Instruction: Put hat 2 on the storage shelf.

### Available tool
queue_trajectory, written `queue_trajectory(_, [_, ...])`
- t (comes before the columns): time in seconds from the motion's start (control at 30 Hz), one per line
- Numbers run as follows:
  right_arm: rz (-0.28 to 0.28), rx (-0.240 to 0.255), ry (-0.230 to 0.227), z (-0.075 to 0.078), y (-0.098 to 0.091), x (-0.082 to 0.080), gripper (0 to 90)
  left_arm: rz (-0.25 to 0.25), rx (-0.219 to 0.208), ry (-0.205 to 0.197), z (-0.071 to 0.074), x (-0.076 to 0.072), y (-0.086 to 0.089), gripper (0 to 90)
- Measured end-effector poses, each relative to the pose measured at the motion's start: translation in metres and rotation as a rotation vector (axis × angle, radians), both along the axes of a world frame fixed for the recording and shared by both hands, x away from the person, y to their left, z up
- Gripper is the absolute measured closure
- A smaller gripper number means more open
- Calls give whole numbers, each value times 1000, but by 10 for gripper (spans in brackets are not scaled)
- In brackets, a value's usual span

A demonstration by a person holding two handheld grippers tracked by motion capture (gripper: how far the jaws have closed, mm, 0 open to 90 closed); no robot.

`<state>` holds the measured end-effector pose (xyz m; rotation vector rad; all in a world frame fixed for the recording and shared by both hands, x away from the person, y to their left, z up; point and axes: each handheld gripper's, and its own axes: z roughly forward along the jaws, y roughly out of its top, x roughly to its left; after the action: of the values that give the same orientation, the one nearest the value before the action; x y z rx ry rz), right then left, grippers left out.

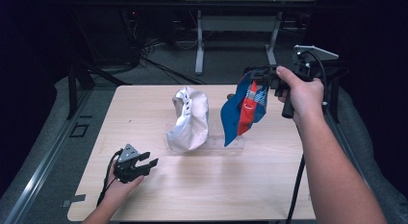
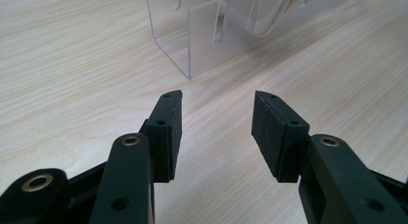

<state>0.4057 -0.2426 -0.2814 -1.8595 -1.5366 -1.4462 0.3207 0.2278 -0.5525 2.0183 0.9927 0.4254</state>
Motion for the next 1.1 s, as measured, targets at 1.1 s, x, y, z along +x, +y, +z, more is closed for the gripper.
queue_trajectory(1.1, [-3,-62,53,-35,12,26,773,5,5,6,0,2,4,545])
